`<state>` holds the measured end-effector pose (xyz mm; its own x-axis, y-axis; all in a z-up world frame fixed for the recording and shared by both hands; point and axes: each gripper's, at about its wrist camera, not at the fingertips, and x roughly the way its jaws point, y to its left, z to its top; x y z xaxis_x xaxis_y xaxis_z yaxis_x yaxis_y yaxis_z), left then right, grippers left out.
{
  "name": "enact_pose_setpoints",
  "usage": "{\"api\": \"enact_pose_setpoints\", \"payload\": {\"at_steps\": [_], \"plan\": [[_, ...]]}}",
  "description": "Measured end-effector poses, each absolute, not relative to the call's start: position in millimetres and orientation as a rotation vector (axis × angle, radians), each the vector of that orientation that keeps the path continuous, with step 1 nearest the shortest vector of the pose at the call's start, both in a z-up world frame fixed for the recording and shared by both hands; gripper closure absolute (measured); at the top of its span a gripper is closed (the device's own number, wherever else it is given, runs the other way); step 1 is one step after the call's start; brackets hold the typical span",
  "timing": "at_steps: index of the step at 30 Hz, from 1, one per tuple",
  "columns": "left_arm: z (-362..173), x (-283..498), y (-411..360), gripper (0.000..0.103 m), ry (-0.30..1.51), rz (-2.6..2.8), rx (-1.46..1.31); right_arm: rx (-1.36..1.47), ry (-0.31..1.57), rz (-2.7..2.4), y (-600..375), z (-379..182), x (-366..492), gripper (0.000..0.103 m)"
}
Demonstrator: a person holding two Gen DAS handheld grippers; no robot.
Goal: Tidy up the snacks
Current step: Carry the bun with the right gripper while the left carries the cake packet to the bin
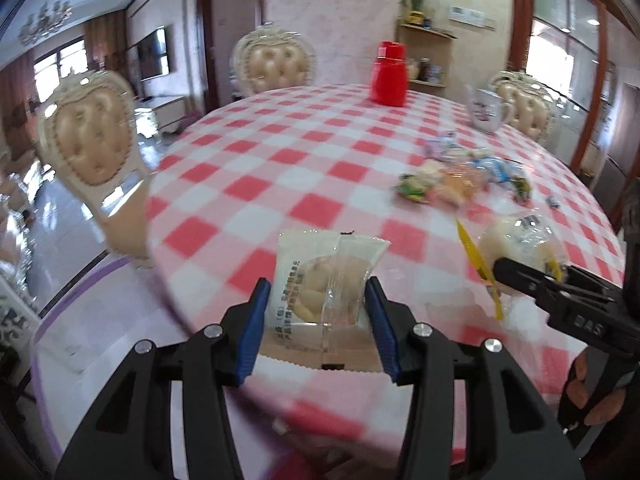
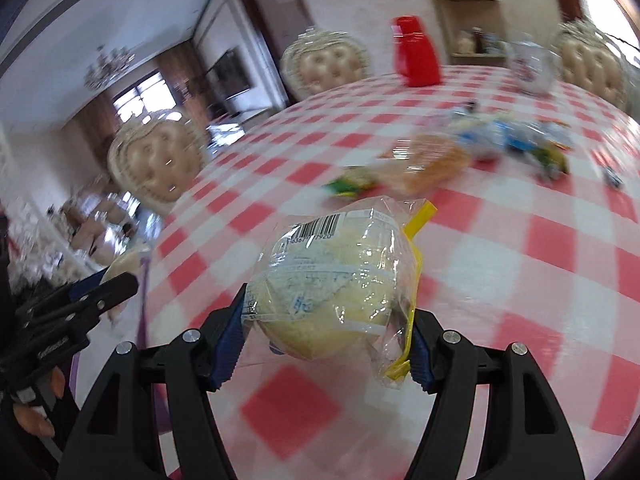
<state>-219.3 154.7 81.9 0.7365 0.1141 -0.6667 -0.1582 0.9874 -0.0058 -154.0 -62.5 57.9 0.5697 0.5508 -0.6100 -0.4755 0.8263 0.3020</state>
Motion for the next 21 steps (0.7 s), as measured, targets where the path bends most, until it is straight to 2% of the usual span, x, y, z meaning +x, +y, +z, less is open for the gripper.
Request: {"api": "enact_pose_setpoints", "payload": {"at_steps": [15,21], "plan": [[90,-255,272,0.054,0.725,0.435,-0.126,-0.180,0.781,0.934,98,69,-217,0.037],[88,-270,318,0.054,0.749,0.545,-0.137,-0.313,0.810,1.068,163,56,-253,0.036]]}}
